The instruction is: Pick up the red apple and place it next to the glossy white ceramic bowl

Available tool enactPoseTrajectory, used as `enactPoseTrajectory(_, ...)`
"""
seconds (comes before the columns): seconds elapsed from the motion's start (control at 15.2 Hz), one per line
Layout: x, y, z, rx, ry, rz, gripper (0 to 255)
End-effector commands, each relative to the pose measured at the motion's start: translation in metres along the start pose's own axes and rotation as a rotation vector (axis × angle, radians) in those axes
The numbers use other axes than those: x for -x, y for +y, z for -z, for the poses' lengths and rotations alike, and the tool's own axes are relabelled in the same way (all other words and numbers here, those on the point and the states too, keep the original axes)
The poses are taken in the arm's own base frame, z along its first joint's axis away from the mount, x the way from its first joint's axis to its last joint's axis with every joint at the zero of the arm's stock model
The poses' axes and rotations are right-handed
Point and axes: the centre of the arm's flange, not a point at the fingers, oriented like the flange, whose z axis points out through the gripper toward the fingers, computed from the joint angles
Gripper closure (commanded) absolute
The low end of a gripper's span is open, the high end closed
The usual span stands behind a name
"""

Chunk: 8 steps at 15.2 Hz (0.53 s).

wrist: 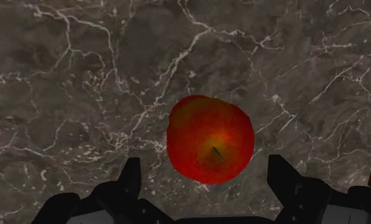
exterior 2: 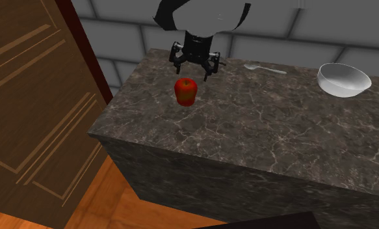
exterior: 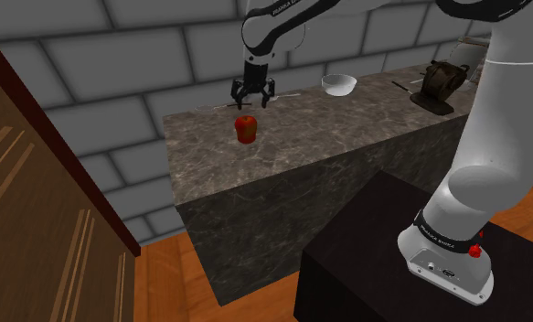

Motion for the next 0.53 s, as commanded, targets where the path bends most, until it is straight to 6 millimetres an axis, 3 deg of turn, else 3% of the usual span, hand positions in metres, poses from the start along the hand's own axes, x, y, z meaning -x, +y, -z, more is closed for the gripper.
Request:
enactPoseTrajectory(0.0,-0.019,-0.006,-0.015,-0.005,0.003,-0.023,0)
enactPoseTrajectory(0.13,-0.035,-0.01,-0.026,-0.008,0.005,-0.04,0)
enactPoseTrajectory(0.46,-0.035,-0.01,-0.053,-0.008,0.005,-0.04,0)
